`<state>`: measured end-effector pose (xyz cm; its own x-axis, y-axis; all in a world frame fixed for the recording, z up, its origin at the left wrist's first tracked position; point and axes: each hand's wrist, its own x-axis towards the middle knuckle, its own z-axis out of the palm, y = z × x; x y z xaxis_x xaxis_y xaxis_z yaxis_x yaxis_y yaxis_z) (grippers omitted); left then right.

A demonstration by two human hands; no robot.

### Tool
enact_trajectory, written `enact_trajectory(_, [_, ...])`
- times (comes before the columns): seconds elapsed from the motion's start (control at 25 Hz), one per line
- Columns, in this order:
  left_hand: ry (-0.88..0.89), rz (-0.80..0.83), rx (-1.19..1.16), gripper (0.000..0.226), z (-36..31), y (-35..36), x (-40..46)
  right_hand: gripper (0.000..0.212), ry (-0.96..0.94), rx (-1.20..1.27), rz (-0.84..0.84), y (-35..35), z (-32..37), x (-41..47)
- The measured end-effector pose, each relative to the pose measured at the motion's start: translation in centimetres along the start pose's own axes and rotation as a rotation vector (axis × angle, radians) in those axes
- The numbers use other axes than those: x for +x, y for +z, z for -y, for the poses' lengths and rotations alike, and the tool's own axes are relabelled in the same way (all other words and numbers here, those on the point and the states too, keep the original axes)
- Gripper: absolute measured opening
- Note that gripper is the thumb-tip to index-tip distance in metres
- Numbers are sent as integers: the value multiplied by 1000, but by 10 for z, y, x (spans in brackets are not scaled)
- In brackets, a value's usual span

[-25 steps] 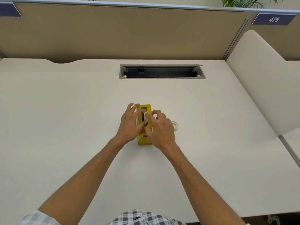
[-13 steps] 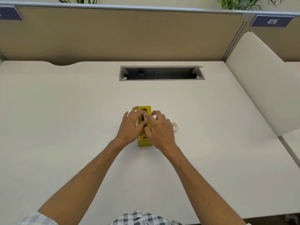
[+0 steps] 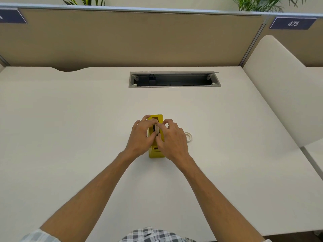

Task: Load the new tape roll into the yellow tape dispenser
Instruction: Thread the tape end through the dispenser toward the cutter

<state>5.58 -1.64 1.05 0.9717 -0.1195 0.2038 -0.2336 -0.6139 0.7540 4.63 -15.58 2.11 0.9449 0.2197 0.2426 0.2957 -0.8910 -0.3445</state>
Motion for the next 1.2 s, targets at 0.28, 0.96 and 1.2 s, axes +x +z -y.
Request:
enact_trajectory(0.28, [-40, 53, 38, 31, -1, -2, 3, 38, -5, -3, -1, 1, 0, 0])
enact_trajectory(0.96, [-55, -20, 47, 39, 3, -1, 6, 38, 4, -5, 3, 2, 0, -3])
enact_trajectory(1.2, [-36, 33, 75, 34, 4, 1, 6, 40, 2, 2, 1, 0, 0, -3])
